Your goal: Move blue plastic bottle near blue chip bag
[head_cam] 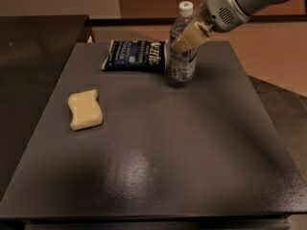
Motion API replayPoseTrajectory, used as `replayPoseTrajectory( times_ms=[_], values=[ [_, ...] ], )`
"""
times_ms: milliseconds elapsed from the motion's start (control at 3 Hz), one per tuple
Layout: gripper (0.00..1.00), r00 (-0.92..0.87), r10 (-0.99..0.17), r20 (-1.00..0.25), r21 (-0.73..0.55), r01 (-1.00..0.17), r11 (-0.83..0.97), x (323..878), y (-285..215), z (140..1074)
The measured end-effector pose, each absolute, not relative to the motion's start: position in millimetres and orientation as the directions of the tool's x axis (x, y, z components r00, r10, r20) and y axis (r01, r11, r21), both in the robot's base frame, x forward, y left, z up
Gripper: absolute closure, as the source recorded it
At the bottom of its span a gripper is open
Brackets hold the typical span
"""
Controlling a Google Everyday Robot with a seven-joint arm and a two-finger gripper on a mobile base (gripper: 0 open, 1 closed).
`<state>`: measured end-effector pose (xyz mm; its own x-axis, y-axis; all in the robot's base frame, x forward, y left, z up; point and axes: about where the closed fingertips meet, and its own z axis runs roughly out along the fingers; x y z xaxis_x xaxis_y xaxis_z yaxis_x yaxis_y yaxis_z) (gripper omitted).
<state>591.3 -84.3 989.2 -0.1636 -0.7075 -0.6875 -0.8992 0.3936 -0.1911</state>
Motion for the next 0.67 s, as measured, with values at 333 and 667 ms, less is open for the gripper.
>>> replayPoseTrajectory(
  times_ms=[333,667],
  values=[
    [1.0,-0.177,-0.714,-0.678,-0.186,-0.898,0.399,608,-79,978],
    [1.0,-0.185,-0.717,-0.672,-0.175,-0.901,0.397,617,-73,966]
  ],
)
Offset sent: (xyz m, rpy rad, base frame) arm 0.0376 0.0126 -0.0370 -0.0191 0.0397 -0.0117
